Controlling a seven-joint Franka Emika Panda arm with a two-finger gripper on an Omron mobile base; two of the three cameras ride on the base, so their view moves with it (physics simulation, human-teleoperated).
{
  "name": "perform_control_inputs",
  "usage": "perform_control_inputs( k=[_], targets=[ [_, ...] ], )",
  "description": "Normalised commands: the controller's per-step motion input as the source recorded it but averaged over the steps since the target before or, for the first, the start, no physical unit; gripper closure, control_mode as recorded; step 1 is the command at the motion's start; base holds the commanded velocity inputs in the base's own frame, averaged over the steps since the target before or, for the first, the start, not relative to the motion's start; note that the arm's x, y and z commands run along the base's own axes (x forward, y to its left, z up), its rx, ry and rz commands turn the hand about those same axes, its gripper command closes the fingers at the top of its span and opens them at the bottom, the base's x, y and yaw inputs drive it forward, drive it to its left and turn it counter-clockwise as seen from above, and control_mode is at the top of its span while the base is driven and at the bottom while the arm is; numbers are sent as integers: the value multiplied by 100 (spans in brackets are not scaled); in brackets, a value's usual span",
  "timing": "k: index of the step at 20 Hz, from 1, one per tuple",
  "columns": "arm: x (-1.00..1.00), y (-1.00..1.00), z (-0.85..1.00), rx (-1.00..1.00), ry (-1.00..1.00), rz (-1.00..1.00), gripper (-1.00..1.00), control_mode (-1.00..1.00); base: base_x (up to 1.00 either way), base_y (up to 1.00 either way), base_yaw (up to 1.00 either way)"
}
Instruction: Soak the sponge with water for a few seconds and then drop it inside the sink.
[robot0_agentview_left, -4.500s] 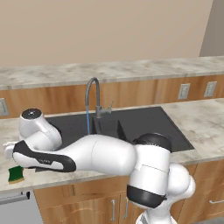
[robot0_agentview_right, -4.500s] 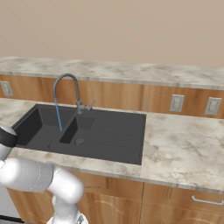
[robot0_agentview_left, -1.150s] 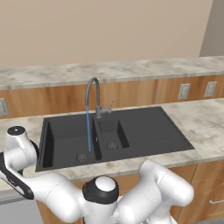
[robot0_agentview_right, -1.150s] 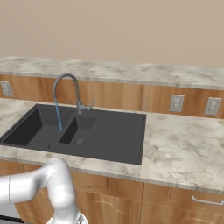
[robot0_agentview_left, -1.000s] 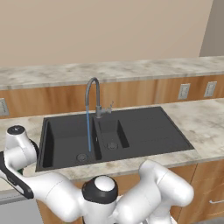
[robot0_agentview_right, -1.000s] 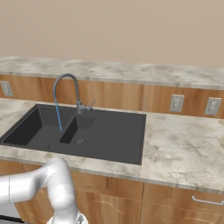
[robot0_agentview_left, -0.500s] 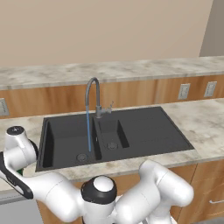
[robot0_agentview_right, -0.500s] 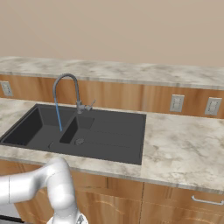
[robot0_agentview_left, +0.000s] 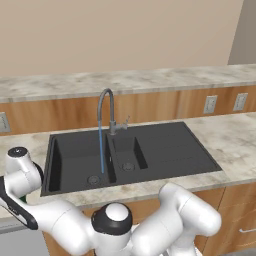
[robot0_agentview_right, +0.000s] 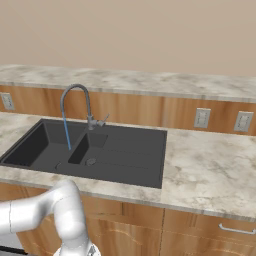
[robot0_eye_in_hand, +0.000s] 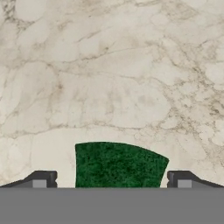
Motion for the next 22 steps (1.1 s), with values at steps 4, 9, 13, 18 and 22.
perform_control_inputs(
  k=[4,9,13,18,22],
  targets=[
    [-3,9,-7,0,0,0,-100,-100,0,0,0],
    [-3,9,-17,0,0,0,-100,-100,0,0,0],
    [0,4,-31,-1,0,0,-100,-100,0,0,0],
    [0,0,-45,-3,0,0,-100,-100,0,0,0],
    [-1,0,-55,-7,0,0,-100,-100,0,0,0]
  ],
)
